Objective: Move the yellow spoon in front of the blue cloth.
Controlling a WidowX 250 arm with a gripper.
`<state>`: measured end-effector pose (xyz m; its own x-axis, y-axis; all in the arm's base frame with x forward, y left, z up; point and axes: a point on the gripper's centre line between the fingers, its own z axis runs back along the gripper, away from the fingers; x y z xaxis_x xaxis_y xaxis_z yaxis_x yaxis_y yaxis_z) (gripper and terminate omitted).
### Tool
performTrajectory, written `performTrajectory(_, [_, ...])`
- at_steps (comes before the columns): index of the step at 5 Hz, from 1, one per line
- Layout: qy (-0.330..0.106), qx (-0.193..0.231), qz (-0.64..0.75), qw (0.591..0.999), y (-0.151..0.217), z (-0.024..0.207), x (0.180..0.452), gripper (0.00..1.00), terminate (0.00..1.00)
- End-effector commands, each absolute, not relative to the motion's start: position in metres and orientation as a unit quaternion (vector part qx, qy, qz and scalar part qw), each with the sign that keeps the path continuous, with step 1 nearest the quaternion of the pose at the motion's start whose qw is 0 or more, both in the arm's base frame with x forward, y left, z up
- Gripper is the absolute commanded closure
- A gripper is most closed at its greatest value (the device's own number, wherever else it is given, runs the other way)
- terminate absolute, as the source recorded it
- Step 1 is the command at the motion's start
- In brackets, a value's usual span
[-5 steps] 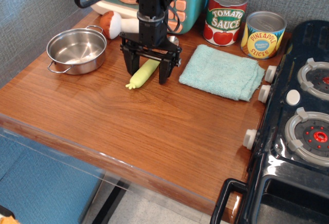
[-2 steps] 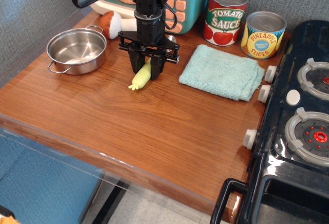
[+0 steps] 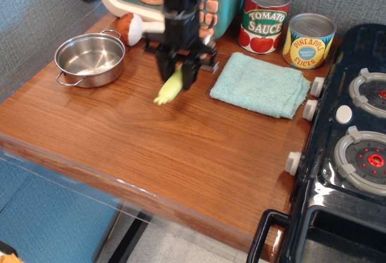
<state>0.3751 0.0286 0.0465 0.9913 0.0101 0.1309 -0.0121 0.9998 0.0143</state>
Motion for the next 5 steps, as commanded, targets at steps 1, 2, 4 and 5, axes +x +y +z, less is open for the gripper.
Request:
performTrajectory(1, [-0.138, -0.030, -0.069, 0.988, -0.038, 0.083, 0.332, 1.00, 0.00])
performTrajectory(2, [-0.130, -0.024, -0.064, 0.989, -0.058, 0.068, 0.314, 1.00, 0.00])
performTrajectory(4, [-0.118, -0.008, -0.030, 0.993, -0.070, 0.045, 0.285, 1.00, 0.00])
performTrajectory(5, [-0.110, -0.009, -0.019, 0.994, -0.071, 0.035, 0.279, 1.00, 0.00])
